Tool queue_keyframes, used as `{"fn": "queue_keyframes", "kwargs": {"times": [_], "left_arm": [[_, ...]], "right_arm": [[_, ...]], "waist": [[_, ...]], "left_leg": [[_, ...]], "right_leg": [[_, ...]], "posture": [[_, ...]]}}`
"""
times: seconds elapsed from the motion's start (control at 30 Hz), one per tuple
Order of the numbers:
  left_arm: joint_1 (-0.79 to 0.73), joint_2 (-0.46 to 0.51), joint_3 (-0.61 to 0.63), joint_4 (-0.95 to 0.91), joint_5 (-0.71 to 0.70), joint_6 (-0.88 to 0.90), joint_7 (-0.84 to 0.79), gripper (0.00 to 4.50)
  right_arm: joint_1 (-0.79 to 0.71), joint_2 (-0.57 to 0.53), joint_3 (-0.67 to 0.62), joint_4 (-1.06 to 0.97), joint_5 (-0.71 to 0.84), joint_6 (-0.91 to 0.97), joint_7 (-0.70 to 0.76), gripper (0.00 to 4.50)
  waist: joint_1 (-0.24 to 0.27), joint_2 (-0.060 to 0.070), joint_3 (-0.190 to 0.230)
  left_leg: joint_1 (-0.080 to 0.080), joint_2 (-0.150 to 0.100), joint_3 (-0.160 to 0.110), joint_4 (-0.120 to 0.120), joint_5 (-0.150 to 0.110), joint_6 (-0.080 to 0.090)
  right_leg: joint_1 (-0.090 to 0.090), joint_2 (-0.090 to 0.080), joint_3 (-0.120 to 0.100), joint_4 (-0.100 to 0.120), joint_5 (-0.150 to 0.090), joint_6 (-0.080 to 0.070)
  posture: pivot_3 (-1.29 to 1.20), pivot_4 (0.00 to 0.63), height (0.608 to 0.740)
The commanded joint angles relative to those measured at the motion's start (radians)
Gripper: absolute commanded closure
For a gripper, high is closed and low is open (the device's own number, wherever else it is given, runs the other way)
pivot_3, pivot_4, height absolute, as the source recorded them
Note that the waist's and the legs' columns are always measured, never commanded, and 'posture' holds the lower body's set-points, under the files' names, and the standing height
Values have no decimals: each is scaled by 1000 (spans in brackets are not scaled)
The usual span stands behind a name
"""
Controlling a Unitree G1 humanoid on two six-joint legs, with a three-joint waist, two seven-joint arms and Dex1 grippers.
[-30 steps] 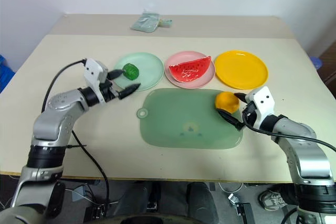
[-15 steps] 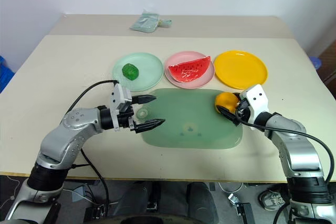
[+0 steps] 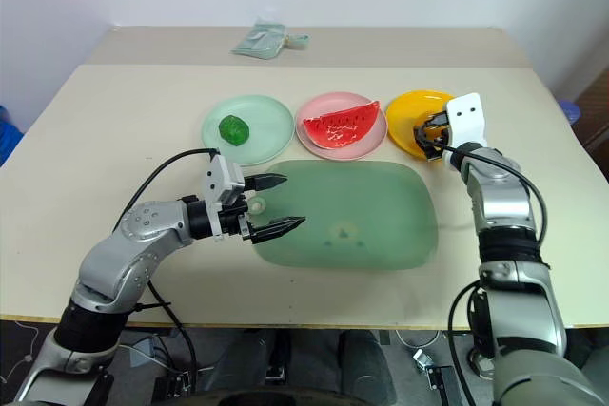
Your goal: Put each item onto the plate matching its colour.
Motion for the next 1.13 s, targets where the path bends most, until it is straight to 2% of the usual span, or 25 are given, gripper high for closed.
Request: {"fn": "queue_keyframes", "kwargs": {"times": [0.03, 0.13, 0.27, 0.4, 0.6, 0.8, 1.13], "left_arm": [[11, -6, 7, -51, -4, -13, 26, 0], [28, -1, 27, -62, -4, -18, 47, 0], [40, 17, 82, -42, 7, -38, 78, 0], [77, 62, 209, 17, 25, -80, 119, 0], [214, 124, 425, 112, 24, -133, 160, 0], [319, 157, 501, 174, 59, -204, 162, 0], [362, 102, 485, 142, 81, -222, 235, 0]], "right_arm": [[-65, -6, -20, 73, -11, -104, -2, 64], [-46, -25, -38, 41, 2, -177, 20, 64], [60, -83, -92, -89, 61, -220, 123, 64], [238, -157, -168, -260, 160, -181, 264, 64], [479, -249, -233, -439, 281, -75, 467, 64], [486, -260, -201, -432, 265, -64, 527, 64], [407, -227, -145, -372, 234, -79, 530, 64]], "waist": [[-2, 0, 0], [-8, 0, 0], [-10, 0, 0], [-14, 0, 0], [-20, 0, 0], [-16, 1, 0], [-16, 1, 0]], "left_leg": [[0, 0, 0, 0, 0, 0], [0, 0, 0, 0, 0, 0], [0, 0, 0, 0, 0, 0], [0, 0, -1, -1, 0, 0], [2, 1, 0, -4, 0, 0], [3, 1, 0, -6, -2, 4], [3, 0, 1, -9, 0, -1]], "right_leg": [[0, 0, 0, 0, 0, 0], [0, 0, 0, 0, 0, 0], [0, 0, 0, 0, 0, 0], [1, 0, 0, -1, 0, 0], [0, 0, 1, -2, 0, 0], [1, -2, 1, -2, 0, 0], [-1, -4, 1, -4, 0, 0]], "posture": [[0, 150, 740], [0, 150, 740], [0, 150, 740], [0, 150, 740], [0, 150, 740], [0, 150, 740], [0, 150, 740]]}}
